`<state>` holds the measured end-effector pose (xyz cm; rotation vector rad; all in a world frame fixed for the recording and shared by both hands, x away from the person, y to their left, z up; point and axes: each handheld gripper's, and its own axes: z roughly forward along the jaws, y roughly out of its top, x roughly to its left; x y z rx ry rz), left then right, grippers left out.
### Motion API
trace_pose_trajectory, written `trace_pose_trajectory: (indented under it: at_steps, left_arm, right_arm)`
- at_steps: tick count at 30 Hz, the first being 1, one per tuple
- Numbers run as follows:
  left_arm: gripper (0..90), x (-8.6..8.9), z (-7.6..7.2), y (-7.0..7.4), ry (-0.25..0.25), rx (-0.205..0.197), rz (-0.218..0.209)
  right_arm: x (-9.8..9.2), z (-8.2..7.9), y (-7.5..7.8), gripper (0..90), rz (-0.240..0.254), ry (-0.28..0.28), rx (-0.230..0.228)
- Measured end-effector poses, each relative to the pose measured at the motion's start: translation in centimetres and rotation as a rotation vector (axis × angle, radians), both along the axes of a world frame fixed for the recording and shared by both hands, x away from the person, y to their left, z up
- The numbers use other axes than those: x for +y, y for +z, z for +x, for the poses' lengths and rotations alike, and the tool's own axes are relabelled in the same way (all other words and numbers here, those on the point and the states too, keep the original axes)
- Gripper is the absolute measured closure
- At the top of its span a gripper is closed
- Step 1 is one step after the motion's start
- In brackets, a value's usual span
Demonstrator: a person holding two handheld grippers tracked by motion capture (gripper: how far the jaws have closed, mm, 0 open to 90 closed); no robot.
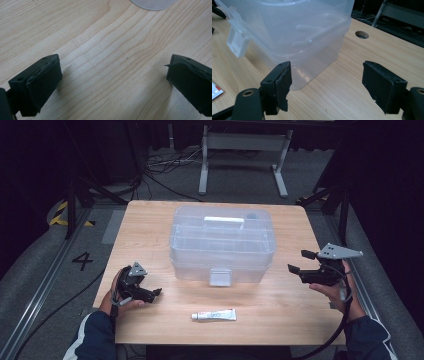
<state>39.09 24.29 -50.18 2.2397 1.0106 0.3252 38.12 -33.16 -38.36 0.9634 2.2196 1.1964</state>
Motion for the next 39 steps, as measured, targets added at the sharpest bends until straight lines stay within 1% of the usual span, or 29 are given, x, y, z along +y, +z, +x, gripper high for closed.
trace_pose_trajectory:
  at_steps: [2,3,7,10,19,21,22,23,29,33,36,37,38,39]
  left_arm:
    - [0.2,0.0,0.0,0.0,0.0,0.0,0.001]
    - [0.2,0.0,0.0,0.0,0.0,0.0,0.001]
    - [0.2,0.0,0.0,0.0,0.0,0.0,0.001]
    - [0.2,0.0,0.0,0.0,0.0,0.0,0.0]
    - [0.2,0.0,0.0,0.0,0.0,0.0,0.0]
    - [0.2,0.0,0.0,0.0,0.0,0.0,0.0]
    - [0.2,0.0,0.0,0.0,0.0,0.0,0.0]
    - [0.2,0.0,0.0,0.0,0.0,0.0,0.001]
    - [0.2,0.0,0.0,0.0,0.0,0.0,0.0]
    - [0.1,-0.4,0.0,0.0,0.025,0.005,-0.004]
    - [0.1,-0.4,0.0,0.0,0.026,0.007,0.0]
    - [0.2,-0.4,0.0,0.1,0.024,0.004,0.003]
    - [0.3,-0.4,0.0,0.1,0.024,0.004,0.003]
    - [0.3,-0.5,0.1,0.1,0.024,0.008,0.013]
  right_arm:
    - [0.2,0.1,0.4,25.5,-0.004,0.006,-0.003]
    - [0.2,0.2,0.9,26.8,0.0,0.008,-0.015]
    - [0.3,0.5,1.8,27.5,0.002,0.011,-0.026]
    - [0.3,0.7,2.1,27.8,0.002,0.009,-0.028]
    - [0.7,1.7,4.3,29.7,0.008,0.018,-0.057]
    - [1.2,2.2,4.9,29.8,-0.004,0.026,-0.058]
    - [1.2,2.2,4.9,29.8,-0.004,0.026,-0.058]
    - [1.5,2.5,5.2,30.3,-0.015,0.032,-0.064]
    - [3.5,3.7,6.2,30.6,-0.026,0.066,-0.065]
    - [4.9,4.4,6.5,31.0,-0.048,0.091,-0.06]
    - [6.2,5.1,6.8,31.9,-0.049,0.111,-0.052]
    - [6.6,5.4,6.8,32.1,-0.056,0.117,-0.05]
    - [6.6,5.4,6.8,32.1,-0.056,0.117,-0.05]
    - [7.2,5.6,6.9,32.6,-0.066,0.124,-0.046]
